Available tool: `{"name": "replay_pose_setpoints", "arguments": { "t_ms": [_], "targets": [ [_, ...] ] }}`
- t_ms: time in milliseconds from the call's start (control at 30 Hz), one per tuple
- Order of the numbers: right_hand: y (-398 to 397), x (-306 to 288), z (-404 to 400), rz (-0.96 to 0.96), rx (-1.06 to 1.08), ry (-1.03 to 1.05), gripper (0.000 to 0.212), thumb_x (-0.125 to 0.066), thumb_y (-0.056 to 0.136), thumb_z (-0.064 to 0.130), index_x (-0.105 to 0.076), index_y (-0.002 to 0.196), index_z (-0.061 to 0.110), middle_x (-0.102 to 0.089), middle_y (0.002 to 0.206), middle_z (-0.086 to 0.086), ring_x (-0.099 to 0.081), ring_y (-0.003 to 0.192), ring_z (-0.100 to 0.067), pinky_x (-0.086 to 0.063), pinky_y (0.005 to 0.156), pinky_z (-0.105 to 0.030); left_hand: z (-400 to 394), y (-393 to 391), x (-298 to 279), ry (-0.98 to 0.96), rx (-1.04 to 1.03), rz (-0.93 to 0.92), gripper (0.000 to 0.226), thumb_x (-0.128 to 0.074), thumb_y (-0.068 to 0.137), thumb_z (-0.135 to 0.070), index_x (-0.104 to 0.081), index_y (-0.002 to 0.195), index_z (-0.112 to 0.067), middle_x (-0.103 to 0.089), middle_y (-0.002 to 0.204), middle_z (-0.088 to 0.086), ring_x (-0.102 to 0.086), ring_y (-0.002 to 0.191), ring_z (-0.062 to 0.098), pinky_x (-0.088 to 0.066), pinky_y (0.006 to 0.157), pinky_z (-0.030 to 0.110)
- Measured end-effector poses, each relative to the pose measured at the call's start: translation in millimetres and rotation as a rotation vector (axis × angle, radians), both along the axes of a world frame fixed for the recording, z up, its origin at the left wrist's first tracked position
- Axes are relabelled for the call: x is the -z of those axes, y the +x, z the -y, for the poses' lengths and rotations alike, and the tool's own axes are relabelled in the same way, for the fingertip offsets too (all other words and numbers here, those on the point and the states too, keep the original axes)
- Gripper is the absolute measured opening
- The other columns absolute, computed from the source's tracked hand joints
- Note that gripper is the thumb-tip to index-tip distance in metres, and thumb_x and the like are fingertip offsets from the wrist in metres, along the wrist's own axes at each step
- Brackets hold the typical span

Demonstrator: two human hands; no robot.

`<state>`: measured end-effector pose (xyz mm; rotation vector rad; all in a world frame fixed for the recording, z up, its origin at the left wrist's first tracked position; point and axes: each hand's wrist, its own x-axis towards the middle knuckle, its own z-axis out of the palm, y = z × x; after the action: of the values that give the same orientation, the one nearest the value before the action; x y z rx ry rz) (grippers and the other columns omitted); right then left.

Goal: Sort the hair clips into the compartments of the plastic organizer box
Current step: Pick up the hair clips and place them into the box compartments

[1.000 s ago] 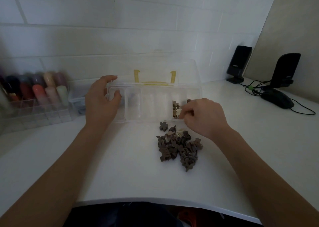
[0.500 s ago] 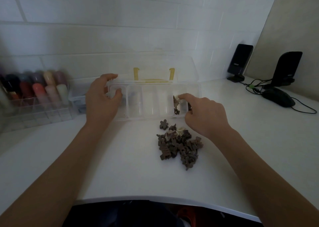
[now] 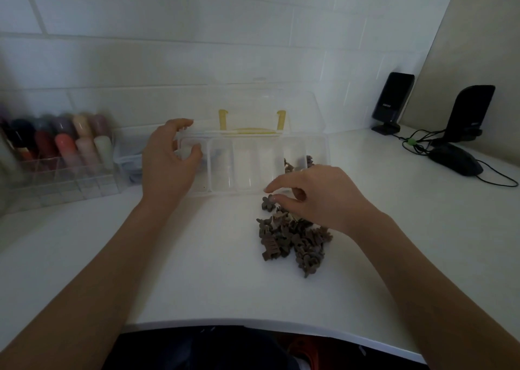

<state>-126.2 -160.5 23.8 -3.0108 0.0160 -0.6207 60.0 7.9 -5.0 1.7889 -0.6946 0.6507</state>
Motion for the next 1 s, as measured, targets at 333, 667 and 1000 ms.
{"name": "replay_pose_setpoints", "arguments": {
  "t_ms": [333, 667, 1000],
  "targets": [
    [3, 1, -8, -0.118, 0.091, -0.037, 0.040, -0.047, 0.086, 0.061, -0.059, 0.121, 0.044, -0.068, 0.092, 0.011, -0.062, 0.090, -0.012, -0.043, 0.070, -0.025, 0, -10, -6, -0.051, 0.008, -0.136, 0.040, -0.064, 0.081, -0.011, -0.061, 0.120, -0.020, -0.059, 0.109, -0.009, -0.052, 0.080, 0.008, -0.038, 0.067, 0.005],
    [6, 4, -17, -0.150, 0.228, 0.210, 0.032, -0.057, 0.084, 0.055, -0.064, 0.111, 0.040, -0.043, 0.079, 0.022, -0.055, 0.094, -0.008, -0.038, 0.072, -0.026, 0, -10, -5, -0.064, 0.000, -0.168, 0.040, -0.061, 0.076, -0.017, -0.063, 0.115, -0.022, -0.060, 0.102, -0.007, -0.054, 0.075, 0.011, -0.044, 0.078, 0.021],
    [6, 5, -14, -0.053, 0.269, 0.313, 0.006, -0.066, 0.083, 0.037, -0.065, 0.078, 0.034, -0.045, 0.058, 0.014, -0.044, 0.055, -0.003, -0.029, 0.050, -0.021, 1, -10, -6, -0.079, 0.014, -0.156, 0.040, -0.058, 0.073, -0.019, -0.064, 0.112, -0.023, -0.061, 0.101, -0.006, -0.057, 0.075, 0.012, -0.045, 0.077, 0.021]
  ]
}}
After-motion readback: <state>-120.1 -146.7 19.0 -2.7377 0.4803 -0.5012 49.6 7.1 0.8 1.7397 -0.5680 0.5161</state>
